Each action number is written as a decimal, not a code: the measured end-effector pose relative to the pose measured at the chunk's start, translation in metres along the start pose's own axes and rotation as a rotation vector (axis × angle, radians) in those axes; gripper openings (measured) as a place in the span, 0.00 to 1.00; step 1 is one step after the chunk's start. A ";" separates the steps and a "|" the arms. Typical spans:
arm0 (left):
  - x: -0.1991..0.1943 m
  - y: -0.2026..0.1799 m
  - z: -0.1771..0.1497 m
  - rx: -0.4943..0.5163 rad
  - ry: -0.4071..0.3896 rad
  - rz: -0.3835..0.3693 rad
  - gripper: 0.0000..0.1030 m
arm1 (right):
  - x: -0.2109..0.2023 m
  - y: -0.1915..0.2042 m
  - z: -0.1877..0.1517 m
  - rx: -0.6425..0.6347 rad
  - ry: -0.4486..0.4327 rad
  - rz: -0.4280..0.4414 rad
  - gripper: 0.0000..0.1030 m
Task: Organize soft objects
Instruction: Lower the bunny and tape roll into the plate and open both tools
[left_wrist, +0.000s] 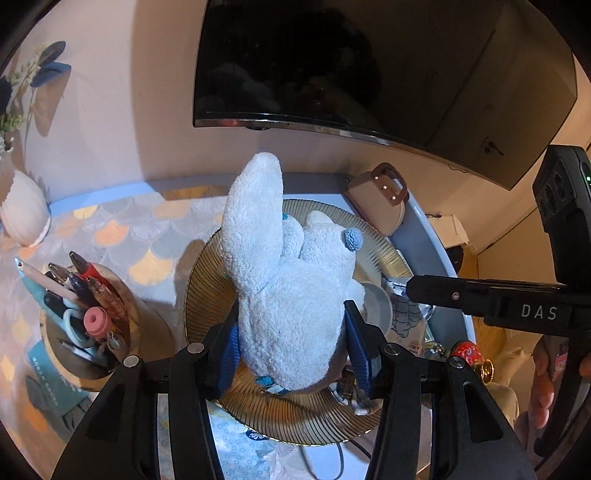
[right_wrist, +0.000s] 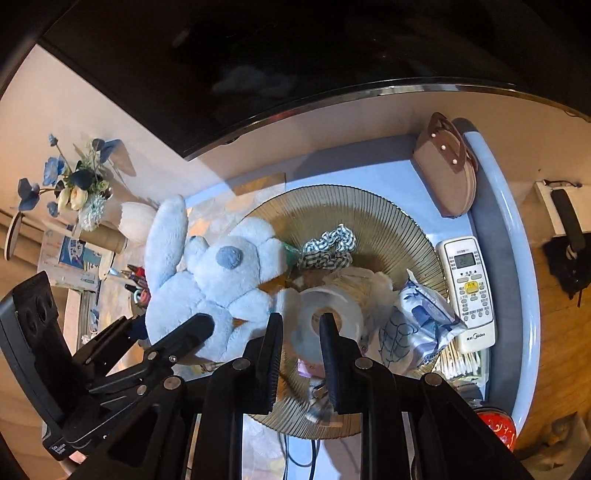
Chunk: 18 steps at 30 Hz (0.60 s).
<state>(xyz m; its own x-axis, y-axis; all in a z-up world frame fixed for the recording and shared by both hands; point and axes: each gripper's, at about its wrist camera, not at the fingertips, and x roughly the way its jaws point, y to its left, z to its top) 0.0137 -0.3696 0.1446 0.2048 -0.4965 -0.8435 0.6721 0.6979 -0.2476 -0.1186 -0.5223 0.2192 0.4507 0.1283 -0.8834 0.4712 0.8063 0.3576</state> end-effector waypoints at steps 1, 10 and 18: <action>0.000 0.000 -0.001 0.001 0.001 0.003 0.46 | 0.000 -0.001 0.000 0.003 -0.002 0.003 0.20; -0.002 0.002 0.002 0.011 -0.005 0.027 0.51 | 0.005 -0.002 0.003 0.009 0.012 0.018 0.20; -0.017 0.005 0.005 -0.002 -0.048 0.024 0.63 | 0.003 0.001 0.003 0.010 0.002 0.012 0.35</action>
<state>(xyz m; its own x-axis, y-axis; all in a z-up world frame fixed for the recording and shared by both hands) 0.0169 -0.3599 0.1597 0.2551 -0.5037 -0.8254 0.6650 0.7111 -0.2284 -0.1145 -0.5224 0.2178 0.4550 0.1388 -0.8796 0.4735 0.7988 0.3710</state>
